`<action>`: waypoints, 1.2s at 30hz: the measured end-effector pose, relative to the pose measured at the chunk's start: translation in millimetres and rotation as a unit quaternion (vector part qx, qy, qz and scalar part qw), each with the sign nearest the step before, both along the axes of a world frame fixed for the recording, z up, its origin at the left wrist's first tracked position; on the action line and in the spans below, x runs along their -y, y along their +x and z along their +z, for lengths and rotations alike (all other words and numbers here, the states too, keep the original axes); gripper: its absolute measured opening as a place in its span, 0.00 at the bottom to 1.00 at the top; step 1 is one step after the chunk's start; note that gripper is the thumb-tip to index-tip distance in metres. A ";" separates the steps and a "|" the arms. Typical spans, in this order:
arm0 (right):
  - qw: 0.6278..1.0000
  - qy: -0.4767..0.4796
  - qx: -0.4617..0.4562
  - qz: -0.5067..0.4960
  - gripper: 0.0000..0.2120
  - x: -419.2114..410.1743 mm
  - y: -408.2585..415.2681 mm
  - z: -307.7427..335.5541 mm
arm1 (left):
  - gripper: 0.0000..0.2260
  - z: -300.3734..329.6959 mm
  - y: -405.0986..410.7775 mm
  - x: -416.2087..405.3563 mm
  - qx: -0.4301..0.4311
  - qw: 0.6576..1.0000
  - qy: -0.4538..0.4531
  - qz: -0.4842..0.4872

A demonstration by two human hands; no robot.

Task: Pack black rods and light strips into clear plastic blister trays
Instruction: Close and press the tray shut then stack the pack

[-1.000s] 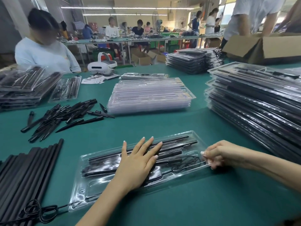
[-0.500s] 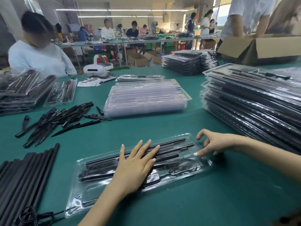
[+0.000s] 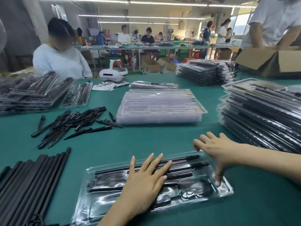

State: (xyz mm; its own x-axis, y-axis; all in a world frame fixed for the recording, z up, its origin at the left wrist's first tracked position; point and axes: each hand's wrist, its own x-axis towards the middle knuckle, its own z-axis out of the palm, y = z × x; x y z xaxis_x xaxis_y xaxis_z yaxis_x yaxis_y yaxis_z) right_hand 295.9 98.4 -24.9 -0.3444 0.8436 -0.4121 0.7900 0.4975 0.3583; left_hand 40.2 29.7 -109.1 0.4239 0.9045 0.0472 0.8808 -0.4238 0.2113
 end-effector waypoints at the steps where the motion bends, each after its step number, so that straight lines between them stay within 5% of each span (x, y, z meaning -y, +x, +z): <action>1: 0.999 0.000 0.012 0.032 0.52 -1.9 -6.1 1.1 | 0.18 0.4 0.3 -0.2 -0.002 1.000 0.001 0.003; 6: 0.995 -0.086 0.018 0.045 0.66 -11.2 -14.1 6.3 | 0.19 9.7 2.5 1.3 -0.012 1.000 0.003 0.007; 11: 0.987 -0.156 -0.013 0.036 0.66 -18.5 -6.3 5.7 | 0.23 18.9 5.5 8.2 -0.055 0.997 -0.034 0.033; 21: 0.974 -0.211 -0.077 0.019 0.64 -29.3 8.6 -7.6 | 0.20 13.1 2.4 4.8 -0.071 0.997 0.031 0.023; 28: 0.983 -0.172 -0.053 0.045 0.65 -31.7 6.6 -10.4 | 0.21 23.7 2.5 5.6 -0.060 0.996 -0.065 0.026; 36: 0.988 -0.120 -0.021 0.099 0.69 -26.3 -0.8 -12.5 | 0.20 21.5 5.4 -0.9 0.005 0.998 -0.049 0.029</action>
State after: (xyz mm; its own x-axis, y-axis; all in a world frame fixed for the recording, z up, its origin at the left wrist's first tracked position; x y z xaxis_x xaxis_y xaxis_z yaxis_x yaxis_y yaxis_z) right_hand 295.2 124.7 -37.3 -0.5143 0.6373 -0.5738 0.6803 0.7106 0.1796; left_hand 45.6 30.5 -87.7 0.3701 0.9282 -0.0399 0.9013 -0.3483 0.2576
